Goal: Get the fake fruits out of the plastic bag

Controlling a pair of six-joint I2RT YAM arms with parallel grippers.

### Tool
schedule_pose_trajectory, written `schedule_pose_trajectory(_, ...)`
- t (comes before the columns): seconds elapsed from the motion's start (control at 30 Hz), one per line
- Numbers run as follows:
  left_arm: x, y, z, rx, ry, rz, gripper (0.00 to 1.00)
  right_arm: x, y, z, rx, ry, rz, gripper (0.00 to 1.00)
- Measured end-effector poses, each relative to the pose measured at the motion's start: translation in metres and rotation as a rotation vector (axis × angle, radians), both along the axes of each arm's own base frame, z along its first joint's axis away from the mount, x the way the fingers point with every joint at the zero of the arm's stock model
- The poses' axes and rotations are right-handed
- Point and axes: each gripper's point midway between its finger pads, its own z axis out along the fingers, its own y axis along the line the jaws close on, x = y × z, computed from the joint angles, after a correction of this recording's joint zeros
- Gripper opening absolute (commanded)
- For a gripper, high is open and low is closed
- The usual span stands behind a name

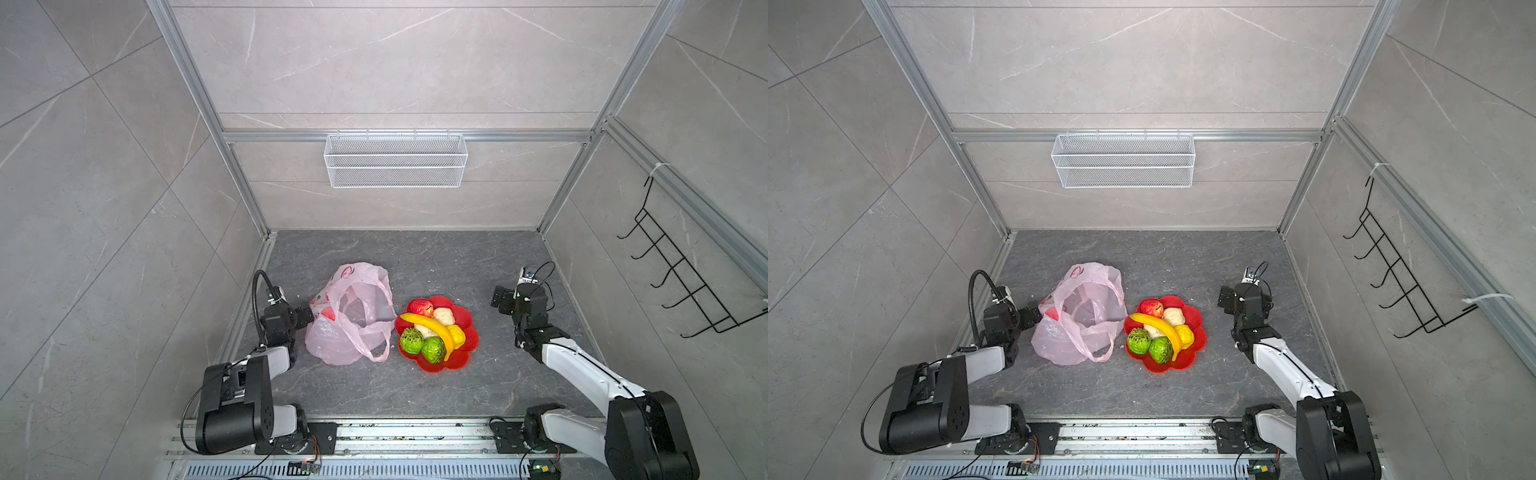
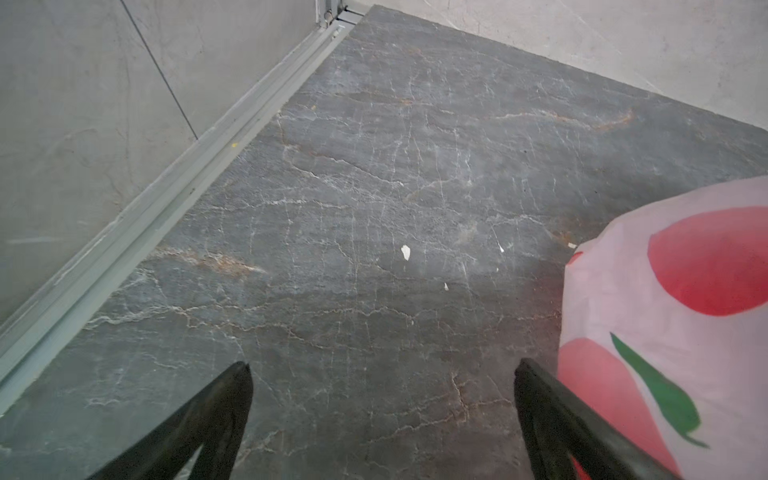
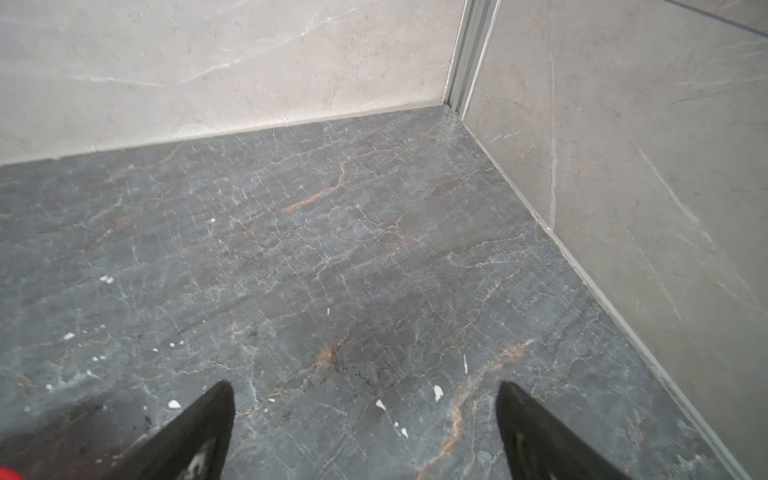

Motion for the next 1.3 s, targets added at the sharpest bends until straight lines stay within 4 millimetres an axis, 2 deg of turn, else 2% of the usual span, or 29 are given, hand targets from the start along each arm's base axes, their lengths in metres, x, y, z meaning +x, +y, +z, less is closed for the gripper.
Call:
schedule_pose_trajectory(0.33,0.011,-0.011,0.013,0.004,-0.073,-0.077,1.00,0.003,-0.001,-0.004,-0.024,-0.014,0.001,0.99)
schedule_pose_trajectory(0.83,0.019,-0.035,0.001,-0.010,-0.079,-0.233,1.00,0.007,0.001,-0.022,-0.029,-0.055,0.020,0.99)
schedule_pose_trajectory(1.3,0.023,-0.045,0.002,0.026,-0.074,-0.258,1.00,0.014,0.000,-0.036,-0.057,-0.107,0.017,0.99)
